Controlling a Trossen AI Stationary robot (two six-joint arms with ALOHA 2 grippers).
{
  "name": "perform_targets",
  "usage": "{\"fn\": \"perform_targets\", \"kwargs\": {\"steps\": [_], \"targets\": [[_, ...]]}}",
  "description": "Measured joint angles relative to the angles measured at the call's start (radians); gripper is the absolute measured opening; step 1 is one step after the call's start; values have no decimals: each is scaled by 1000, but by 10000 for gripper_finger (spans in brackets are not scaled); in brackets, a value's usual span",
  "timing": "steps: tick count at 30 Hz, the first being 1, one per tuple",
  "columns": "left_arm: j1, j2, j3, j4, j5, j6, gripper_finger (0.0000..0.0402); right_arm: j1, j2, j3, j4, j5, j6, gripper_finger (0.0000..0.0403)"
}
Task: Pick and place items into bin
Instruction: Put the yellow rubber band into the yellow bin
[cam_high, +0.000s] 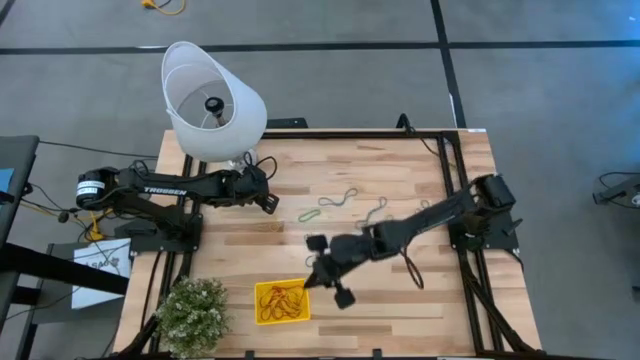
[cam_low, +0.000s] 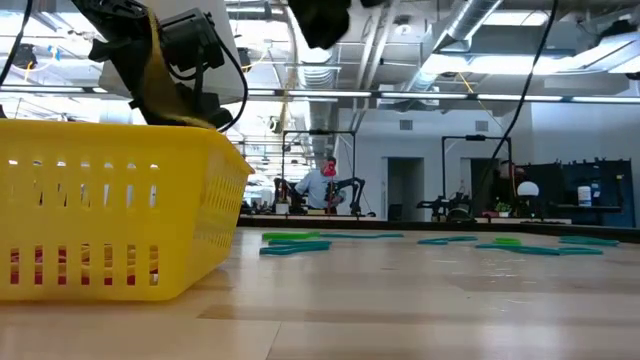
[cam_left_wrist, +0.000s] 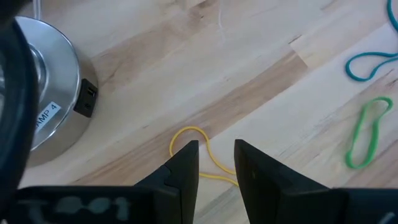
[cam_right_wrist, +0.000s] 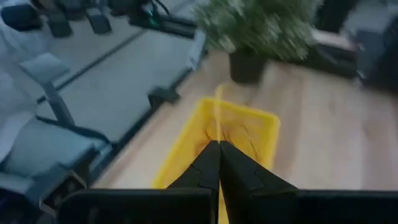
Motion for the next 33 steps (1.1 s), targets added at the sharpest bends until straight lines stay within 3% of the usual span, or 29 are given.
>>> {"fn": "perform_targets", "kwargs": {"steps": [5, 15, 21, 33], "targets": [[0, 0, 0, 0, 7, 0, 91, 30, 63, 1, 137, 12, 1, 0], [0, 0, 0, 0, 9, -2, 91, 32, 118, 2, 175, 35, -1, 0], [0, 0, 0, 1, 10, -1, 91, 33, 125, 7, 170, 33, -7, 0], [0, 0, 0, 0, 8, 0, 91, 32, 122, 153, 54, 33, -27, 0]]}}
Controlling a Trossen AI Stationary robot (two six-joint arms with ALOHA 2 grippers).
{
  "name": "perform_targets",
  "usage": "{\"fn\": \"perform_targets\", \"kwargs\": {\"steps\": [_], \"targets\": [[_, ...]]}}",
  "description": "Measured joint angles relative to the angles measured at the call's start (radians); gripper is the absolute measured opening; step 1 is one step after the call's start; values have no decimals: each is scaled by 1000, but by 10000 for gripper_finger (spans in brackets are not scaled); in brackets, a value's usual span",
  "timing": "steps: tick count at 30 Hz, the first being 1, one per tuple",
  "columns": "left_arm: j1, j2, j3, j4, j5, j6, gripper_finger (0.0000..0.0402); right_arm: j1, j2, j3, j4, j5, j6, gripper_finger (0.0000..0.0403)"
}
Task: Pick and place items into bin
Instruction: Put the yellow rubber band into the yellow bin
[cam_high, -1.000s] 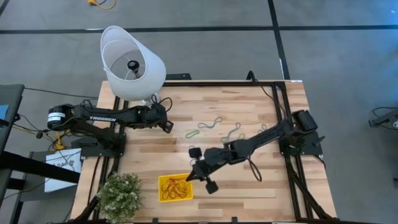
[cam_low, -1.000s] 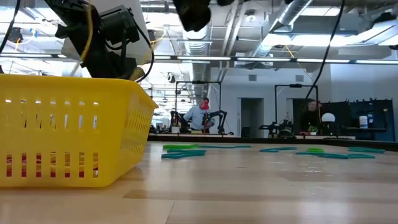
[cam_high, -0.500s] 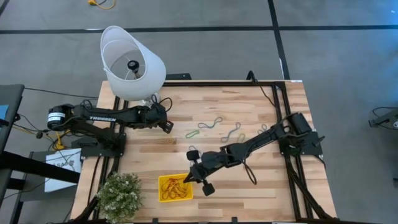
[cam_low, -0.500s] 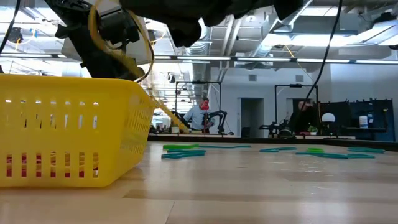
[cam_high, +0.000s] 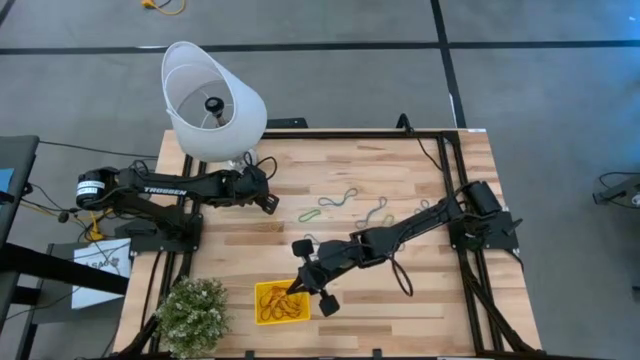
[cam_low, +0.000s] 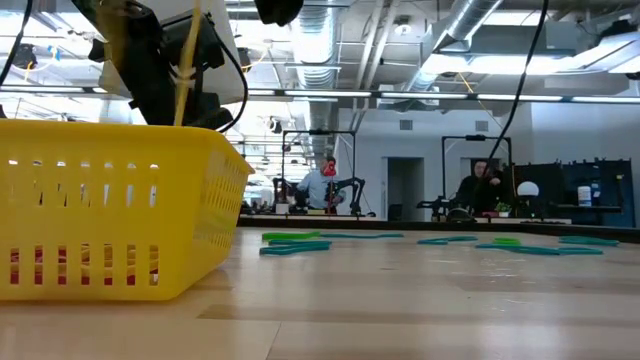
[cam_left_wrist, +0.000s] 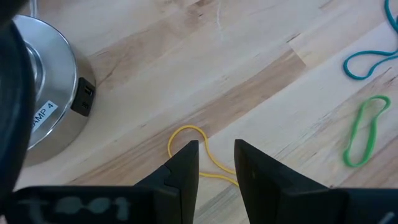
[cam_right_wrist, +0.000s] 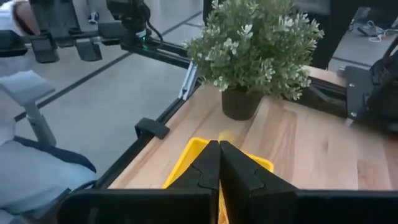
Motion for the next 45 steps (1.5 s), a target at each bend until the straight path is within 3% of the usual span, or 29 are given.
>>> {"fn": "perform_targets", "kwargs": {"steps": [10, 22, 26, 35, 45], "targets": [[0, 0, 0, 0, 0, 0, 91, 2, 89, -3, -2, 1, 1, 8], [0, 0, 0, -21, 27, 11, 91, -48, 122, -3, -4, 11, 2, 100], [0, 0, 0, -30, 29, -11, 91, -67, 56, -1, -66, 11, 2, 108], [0, 40, 0, -41, 53, -115, 91, -176, -163, -1, -516, 11, 54, 102], [2, 271, 2, -12, 21, -131, 102, -407, -377, -2, -767, 8, 50, 102]]}}
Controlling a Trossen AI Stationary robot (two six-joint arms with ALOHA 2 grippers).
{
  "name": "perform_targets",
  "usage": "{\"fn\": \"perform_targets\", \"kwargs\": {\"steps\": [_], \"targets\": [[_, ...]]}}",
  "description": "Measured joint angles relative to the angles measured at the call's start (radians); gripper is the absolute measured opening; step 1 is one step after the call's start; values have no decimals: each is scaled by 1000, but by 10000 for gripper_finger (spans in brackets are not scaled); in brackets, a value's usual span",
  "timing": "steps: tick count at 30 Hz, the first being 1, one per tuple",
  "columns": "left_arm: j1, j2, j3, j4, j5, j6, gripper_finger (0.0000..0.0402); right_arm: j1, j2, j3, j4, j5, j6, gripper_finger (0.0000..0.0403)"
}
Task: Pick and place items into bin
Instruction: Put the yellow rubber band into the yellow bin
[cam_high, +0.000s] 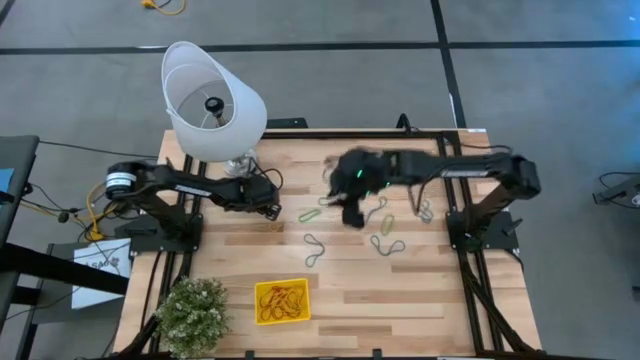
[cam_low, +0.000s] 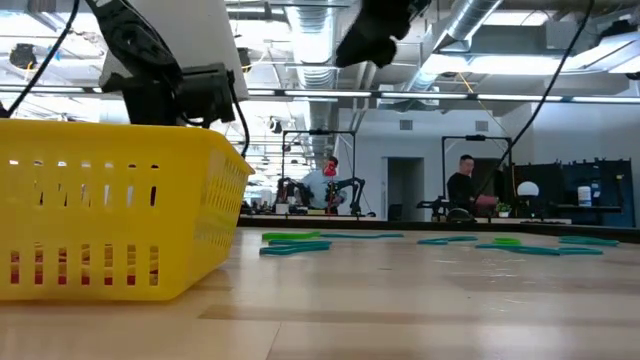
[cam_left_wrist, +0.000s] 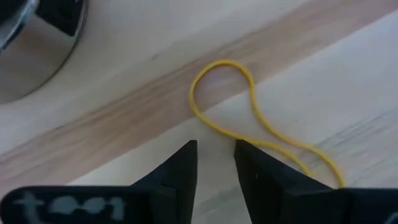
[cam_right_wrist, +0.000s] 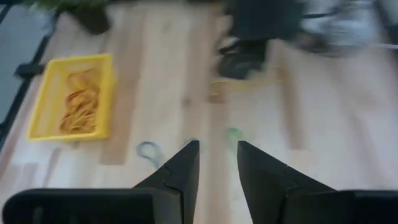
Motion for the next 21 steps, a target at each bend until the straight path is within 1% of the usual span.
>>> {"fn": "perform_targets", "kwargs": {"steps": [5, 10, 14, 18, 21], "targets": [[2, 32, 1, 42, -24, -15, 110, -120, -88, 0, 13, 0, 4, 102], [3, 11, -2, 53, -33, -59, 110, -192, -107, 0, 25, 0, 4, 102], [5, 9, -3, 64, -27, -102, 110, -208, -98, 0, 19, -1, 4, 102], [4, 9, -3, 71, -25, -128, 110, -194, -64, -3, 16, -5, 4, 102], [4, 10, -3, 128, -14, -129, 110, -181, -46, 1, 39, -9, 4, 102]]}}
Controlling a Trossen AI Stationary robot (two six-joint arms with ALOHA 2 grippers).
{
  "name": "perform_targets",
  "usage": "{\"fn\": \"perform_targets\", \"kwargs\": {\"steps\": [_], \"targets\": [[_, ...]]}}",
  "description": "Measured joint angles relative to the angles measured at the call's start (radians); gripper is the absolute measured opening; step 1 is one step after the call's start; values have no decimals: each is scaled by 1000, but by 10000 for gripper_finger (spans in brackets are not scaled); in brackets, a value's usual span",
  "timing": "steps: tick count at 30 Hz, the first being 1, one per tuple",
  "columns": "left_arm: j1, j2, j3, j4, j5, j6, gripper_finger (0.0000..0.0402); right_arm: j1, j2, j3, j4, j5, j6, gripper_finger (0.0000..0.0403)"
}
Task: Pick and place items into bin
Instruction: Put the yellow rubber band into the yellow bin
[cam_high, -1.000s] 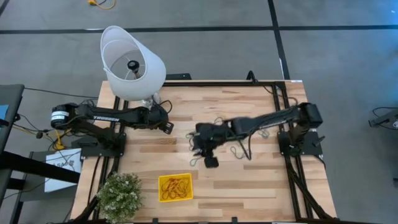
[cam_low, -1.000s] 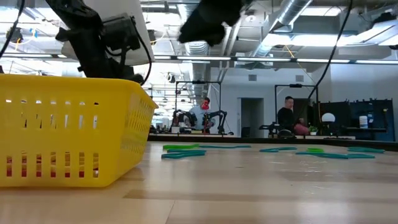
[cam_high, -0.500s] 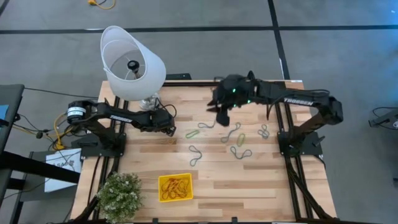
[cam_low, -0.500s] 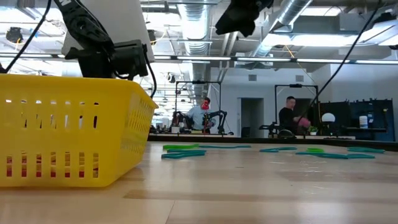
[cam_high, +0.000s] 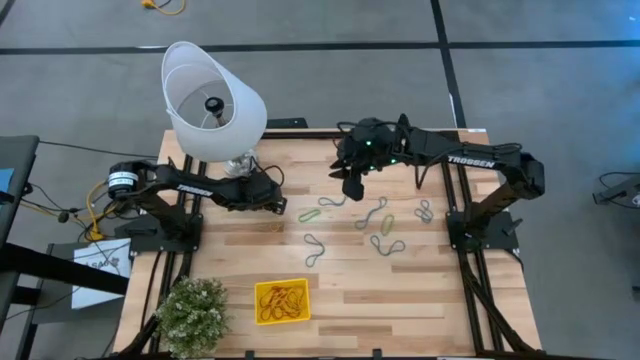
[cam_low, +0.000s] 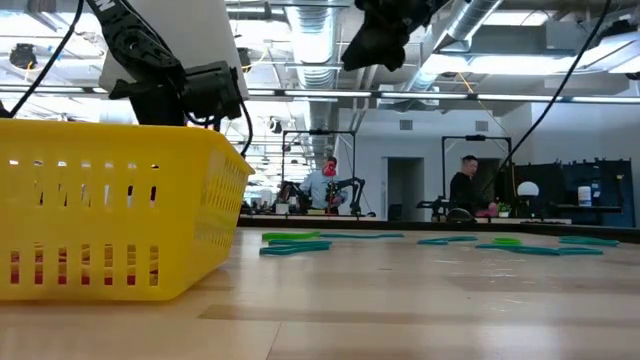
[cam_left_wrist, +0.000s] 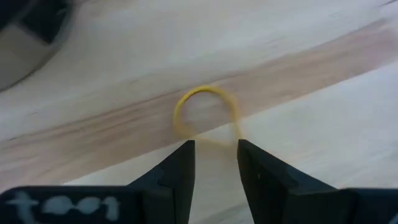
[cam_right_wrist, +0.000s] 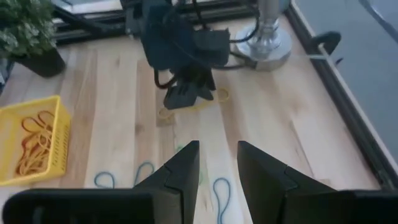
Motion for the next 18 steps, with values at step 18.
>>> {"fn": "perform_targets", "kwargs": {"steps": [18], "targets": [[-12, 5, 0, 80, 77, -48, 110, 20, 33, -1, -3, 1, -24, 102]]}}
